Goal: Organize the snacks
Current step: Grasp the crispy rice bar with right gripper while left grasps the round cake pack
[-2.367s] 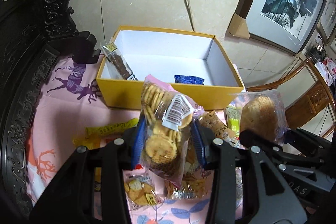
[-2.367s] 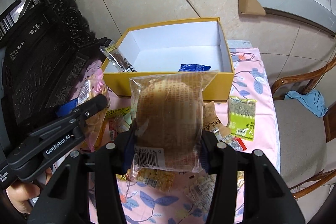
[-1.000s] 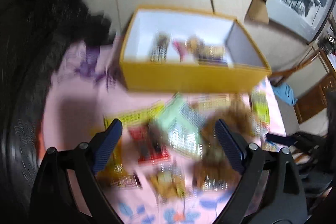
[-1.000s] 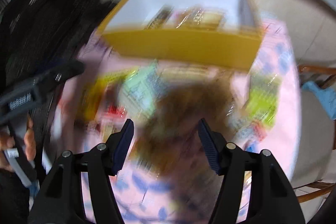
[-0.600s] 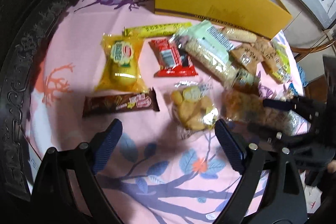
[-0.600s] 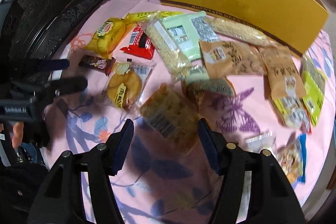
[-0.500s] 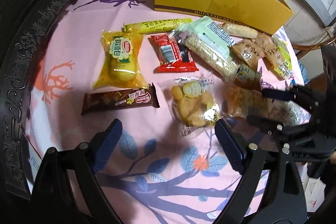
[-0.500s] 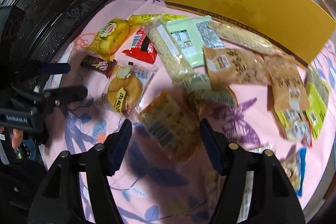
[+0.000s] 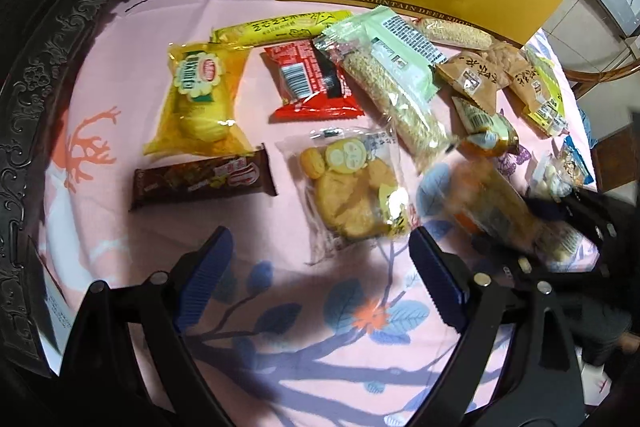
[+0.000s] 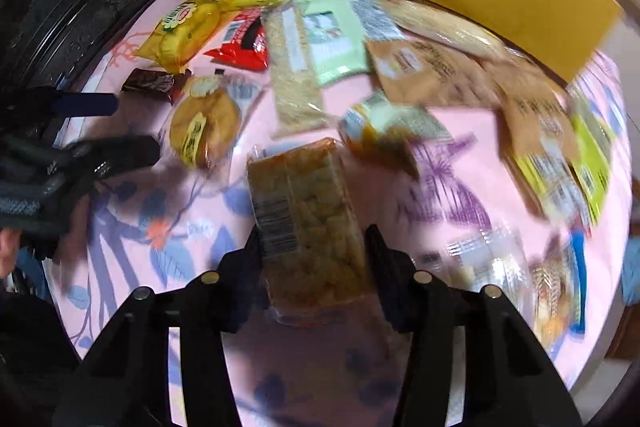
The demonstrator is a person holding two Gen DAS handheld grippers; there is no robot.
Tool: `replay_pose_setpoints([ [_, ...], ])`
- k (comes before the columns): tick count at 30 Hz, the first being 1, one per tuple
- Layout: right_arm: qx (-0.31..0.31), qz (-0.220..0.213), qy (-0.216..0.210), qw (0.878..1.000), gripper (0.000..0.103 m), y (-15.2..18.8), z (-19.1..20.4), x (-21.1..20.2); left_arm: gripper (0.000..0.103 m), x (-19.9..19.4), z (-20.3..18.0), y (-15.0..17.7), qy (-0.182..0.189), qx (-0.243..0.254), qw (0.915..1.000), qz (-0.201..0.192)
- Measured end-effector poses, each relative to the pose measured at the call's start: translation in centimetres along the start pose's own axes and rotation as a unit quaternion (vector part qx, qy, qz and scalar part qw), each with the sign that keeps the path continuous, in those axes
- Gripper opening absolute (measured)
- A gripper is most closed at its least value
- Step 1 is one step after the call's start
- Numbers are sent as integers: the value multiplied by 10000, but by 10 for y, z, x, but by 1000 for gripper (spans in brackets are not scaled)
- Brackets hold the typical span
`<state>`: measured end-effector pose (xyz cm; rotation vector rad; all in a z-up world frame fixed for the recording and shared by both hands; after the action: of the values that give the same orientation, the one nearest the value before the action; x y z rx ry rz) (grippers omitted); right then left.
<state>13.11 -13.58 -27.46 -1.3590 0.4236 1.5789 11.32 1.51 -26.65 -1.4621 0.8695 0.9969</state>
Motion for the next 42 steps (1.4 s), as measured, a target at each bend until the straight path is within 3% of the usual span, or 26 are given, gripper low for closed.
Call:
replay_pose_setpoints([
  [8,784,25,-114,9969,49,32,-2,-24,92,31,-12,-7,-88,-221,9997,40],
  [15,951,-18,-125,9954,49,30,4,-25,99,50,-10,-15,24,-650,9979,38],
  [17,992,-3,-126,9950,49,30,4,-24,99,52,-15,-15,-69,-521,9986,-67],
  [18,1010,4,-125,9948,49,29,5,-23,97,52,-16,-16,-77,-461,9988,-128],
  [19,1017,7,-121,9947,49,27,6,-21,88,51,-17,-16,-75,-399,9990,-206],
  [20,1030,6,-115,9946,49,27,6,-20,77,47,-19,-16,-63,-353,9988,-330],
  [21,1049,2,-106,9944,49,26,6,-20,59,43,-23,-16,46,-330,9986,-399],
  [25,1132,-14,-106,9935,49,25,6,-20,44,35,-24,-16,341,-364,9978,-426],
  [28,1130,-58,-87,9935,48,24,5,-23,38,26,-23,-17,483,-435,9969,-438],
  [42,1286,-467,281,9902,47,10,-8,-49,35,-10,-32,-19,713,-190,9945,-745],
])
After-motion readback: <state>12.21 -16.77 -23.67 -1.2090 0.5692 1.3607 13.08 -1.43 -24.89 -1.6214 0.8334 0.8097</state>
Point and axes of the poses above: each gripper's, at about its wrist camera, not at the fingertips, and x roughly the way its jaws point, z to its left, y to its underside, the point moved 6 cm from there along x, roughly the way its jaws point, and after that the axes turned 4 degrees about -z, right-handed, at the moved point
